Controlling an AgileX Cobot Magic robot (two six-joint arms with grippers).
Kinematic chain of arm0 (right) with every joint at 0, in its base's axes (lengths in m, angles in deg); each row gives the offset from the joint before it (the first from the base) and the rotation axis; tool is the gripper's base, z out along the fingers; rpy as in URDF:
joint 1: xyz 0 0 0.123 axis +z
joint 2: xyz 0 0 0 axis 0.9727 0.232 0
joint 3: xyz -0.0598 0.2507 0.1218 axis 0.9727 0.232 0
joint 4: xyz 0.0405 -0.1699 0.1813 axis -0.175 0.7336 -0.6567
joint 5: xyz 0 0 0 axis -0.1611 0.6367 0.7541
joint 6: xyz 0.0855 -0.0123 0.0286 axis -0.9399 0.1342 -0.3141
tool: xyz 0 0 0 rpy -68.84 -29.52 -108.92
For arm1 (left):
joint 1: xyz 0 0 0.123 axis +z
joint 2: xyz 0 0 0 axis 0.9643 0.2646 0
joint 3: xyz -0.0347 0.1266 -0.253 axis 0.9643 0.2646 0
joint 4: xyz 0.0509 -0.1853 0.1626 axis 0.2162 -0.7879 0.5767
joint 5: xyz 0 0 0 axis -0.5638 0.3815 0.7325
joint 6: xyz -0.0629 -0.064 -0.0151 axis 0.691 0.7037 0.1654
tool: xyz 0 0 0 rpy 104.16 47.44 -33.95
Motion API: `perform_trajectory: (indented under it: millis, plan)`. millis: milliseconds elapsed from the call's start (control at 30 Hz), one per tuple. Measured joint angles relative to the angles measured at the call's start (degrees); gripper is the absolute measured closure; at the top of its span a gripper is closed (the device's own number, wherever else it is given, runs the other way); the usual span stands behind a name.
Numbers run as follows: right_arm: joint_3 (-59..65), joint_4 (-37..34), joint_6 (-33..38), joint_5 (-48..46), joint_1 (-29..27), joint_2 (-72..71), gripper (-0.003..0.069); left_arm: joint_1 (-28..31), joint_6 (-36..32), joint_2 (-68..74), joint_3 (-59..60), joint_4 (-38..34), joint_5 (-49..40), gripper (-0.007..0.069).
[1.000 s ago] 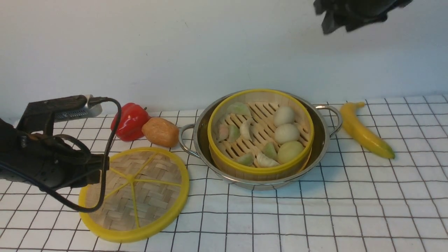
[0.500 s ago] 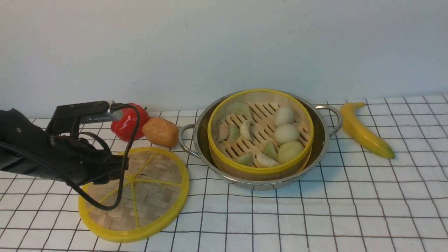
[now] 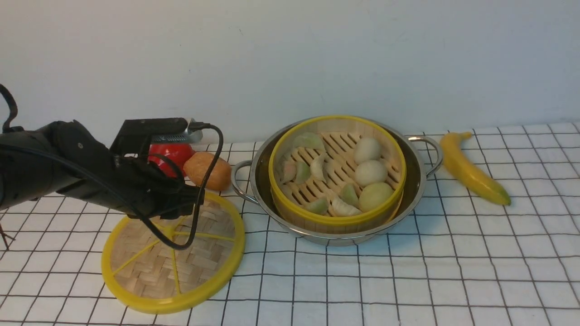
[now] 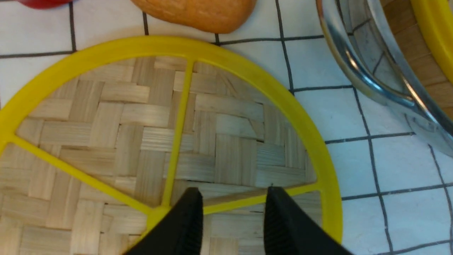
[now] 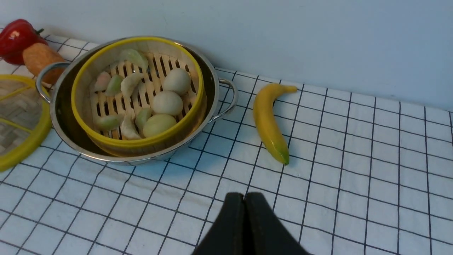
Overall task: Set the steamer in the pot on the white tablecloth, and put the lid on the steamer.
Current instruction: 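Grasp the bamboo steamer lid lying on the table by its centre knob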
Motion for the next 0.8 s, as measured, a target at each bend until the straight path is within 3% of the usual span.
perform_trajectory:
  millis: [267, 800]
  plan:
    - [0.39, -0.15, -0.71, 0.11, 0.0, -1.37, 0.0668, 0.0, 10.28, 1.23, -1.93, 11.95, -2.25, 0.0381]
    - [0.39, -2.93, -0.71, 0.11, 0.0, -1.41, 0.0665, 0.0, 11.66, 6.85, -2.02, 13.25, -2.95, 0.0381]
